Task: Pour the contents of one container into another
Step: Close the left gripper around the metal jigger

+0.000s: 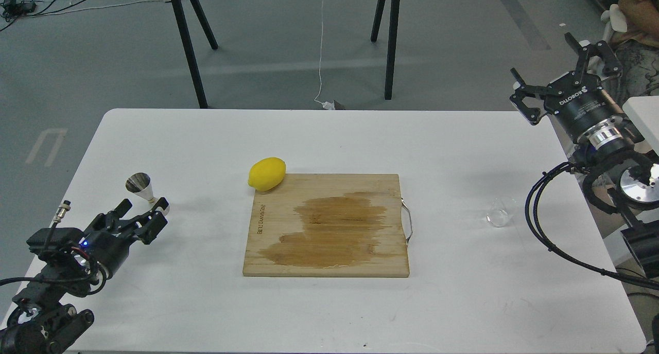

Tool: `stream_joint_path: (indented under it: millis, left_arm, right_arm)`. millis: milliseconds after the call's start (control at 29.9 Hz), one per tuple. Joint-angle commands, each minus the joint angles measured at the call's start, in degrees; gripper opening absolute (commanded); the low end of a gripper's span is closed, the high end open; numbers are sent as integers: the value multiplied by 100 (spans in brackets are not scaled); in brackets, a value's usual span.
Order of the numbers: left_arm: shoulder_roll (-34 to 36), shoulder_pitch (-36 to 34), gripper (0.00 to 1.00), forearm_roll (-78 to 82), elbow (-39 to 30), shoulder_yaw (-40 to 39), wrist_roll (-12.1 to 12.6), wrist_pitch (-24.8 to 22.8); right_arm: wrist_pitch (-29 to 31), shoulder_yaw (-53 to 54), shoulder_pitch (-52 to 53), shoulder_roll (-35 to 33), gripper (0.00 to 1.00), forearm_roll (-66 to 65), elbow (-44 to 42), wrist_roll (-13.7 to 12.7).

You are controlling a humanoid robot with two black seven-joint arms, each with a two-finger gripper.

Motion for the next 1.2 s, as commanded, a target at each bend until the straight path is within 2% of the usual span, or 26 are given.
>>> stream_joint_path:
  millis: [0, 201, 703, 970, 1171]
  left_arm:
    - [-72, -64, 98, 11, 143, 0, 1, 0]
    - [-169, -231, 97, 2, 362, 184, 1, 0]
    - [-845, -670, 93, 2, 1417, 378, 1, 0]
    - [-1162, -917, 85, -33, 1962, 369, 1, 0]
    - [-1232, -917, 75, -42, 2085, 360, 1, 0]
  right_arm:
    - [0, 20, 0, 9, 100, 0, -6, 0]
    - [0, 20, 0, 0, 100, 0, -6, 0]
    - [0, 20, -9, 0, 100, 0, -15, 0]
    - [0, 29, -9, 0, 100, 0, -6, 0]
    - [0, 55, -9, 0, 100, 0, 3, 0]
